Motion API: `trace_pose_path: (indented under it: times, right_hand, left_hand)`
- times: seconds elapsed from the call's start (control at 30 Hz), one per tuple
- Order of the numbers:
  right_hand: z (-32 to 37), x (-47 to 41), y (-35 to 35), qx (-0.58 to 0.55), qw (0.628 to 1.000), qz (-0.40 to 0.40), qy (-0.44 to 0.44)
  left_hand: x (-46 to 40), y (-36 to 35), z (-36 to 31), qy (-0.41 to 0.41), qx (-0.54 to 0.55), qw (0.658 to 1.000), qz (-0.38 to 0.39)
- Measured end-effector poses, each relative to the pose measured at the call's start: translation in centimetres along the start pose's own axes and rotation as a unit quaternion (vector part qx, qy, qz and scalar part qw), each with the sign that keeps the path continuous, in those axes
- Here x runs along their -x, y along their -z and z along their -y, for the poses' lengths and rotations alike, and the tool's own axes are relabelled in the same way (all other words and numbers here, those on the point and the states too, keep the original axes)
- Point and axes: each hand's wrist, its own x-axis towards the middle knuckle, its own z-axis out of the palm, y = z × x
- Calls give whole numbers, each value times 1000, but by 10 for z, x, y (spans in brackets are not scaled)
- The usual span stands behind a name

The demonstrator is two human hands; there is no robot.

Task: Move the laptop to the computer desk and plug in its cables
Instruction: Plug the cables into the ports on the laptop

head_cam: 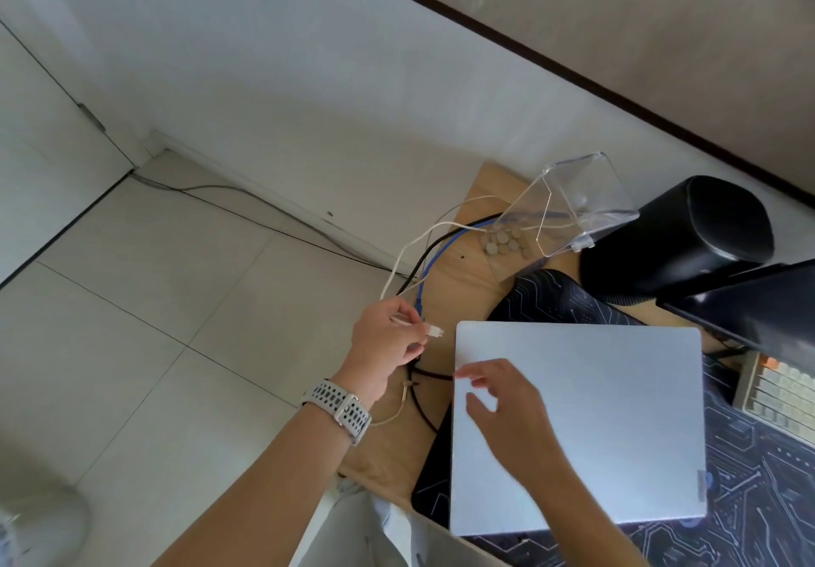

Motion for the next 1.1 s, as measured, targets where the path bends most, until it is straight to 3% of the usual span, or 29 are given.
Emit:
trace_pose_path:
  times: [0.17,0.4,0.53,0.7,0.9,1.1]
  right_hand:
    - [-12,-16,27,-26,997,-72,-25]
    - [-17,-49,27,109,984,-125,59]
    - [-10,-69,21,199,970,-83,113]
    - [-3,-89,24,288,953,36,88]
    - [-4,-104,30,284,950,130,27]
    - [-1,-102,34,196,968,156,10]
  left_hand:
    - [-4,-4,9,19,72,997,-17]
    - [1,-8,18,25,84,996,4]
    - [3,-8,20,37,120,992,9]
    - [2,-10,24,49,154,987,10]
    - [-3,-14,34,67,160,985,1]
    - [-3,-14,40,79,188,979,16]
